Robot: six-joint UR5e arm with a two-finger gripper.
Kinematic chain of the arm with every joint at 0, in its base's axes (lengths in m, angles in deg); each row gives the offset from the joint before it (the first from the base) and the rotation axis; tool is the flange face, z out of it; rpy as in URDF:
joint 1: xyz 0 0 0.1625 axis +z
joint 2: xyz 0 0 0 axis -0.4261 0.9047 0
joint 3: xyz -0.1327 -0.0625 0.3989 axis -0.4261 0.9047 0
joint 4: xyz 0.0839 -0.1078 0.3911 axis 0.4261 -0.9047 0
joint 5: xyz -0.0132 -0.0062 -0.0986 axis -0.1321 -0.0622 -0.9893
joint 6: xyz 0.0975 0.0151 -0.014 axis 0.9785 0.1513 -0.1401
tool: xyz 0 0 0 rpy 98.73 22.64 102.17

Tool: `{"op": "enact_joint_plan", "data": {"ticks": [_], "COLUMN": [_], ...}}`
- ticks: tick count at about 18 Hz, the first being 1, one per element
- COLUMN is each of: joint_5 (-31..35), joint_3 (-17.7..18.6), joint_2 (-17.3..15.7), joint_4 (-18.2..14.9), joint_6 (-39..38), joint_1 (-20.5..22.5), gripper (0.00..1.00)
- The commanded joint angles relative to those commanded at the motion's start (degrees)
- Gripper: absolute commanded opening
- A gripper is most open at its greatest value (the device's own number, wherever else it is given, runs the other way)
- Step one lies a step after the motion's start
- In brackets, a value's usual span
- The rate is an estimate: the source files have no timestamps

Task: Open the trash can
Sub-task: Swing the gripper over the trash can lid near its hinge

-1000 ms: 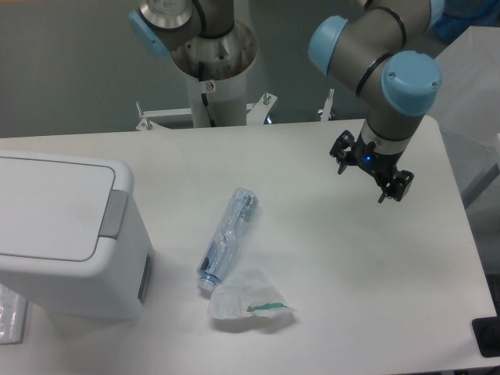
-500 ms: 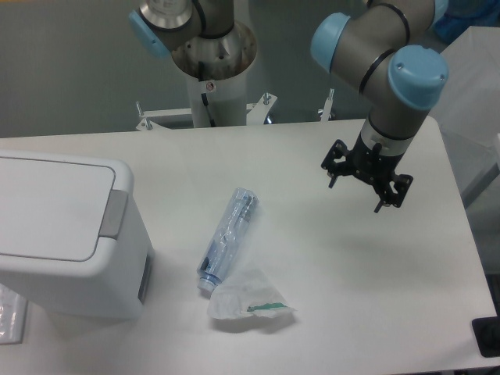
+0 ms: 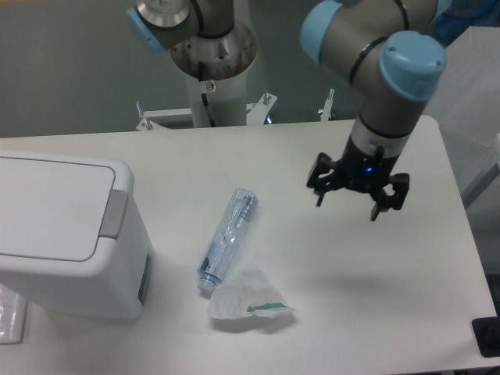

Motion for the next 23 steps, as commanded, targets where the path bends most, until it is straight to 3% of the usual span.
{"op": "enact_joint_plan", "data": {"ticks": [7,12,18,23], "joint_5": [-5.2,-12.6,-13.1,-13.2], "joint_3": [-4.2,-4.1,2.6,9.9], "joint_2": [-0.7,-2.7,-7.1,-10.5], "joint_4": [0.1,1.4,5.2,11.6], "joint_6": [-8.0,-13.8,-19.9,-22.8], "joint_1": [-5.7,-8.9,-11.4,-15.0], "gripper": [1.0,1.0,1.0,1.0]}}
